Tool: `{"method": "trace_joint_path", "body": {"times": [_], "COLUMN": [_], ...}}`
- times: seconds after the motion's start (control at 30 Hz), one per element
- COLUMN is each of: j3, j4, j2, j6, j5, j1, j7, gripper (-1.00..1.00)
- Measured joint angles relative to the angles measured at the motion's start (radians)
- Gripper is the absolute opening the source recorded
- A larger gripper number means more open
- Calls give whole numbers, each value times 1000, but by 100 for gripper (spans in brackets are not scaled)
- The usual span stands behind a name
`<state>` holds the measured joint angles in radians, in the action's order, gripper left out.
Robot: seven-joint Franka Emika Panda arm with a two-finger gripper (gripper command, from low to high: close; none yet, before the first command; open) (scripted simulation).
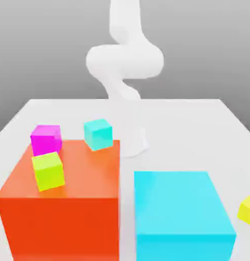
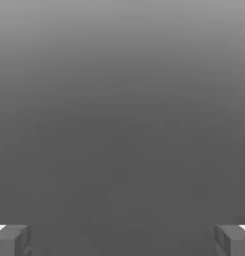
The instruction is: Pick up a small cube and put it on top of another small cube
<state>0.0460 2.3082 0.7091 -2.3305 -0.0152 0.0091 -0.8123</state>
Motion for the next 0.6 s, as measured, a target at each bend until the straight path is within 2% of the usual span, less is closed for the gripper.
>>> {"method": "trace_joint_path", "body": {"times": [0.6], "j3": [303], "j4": [59], "j2": [-659], "j6": [-218], "j5": [-190], "j1": [131], "j7": [-147], "gripper": [0]}}
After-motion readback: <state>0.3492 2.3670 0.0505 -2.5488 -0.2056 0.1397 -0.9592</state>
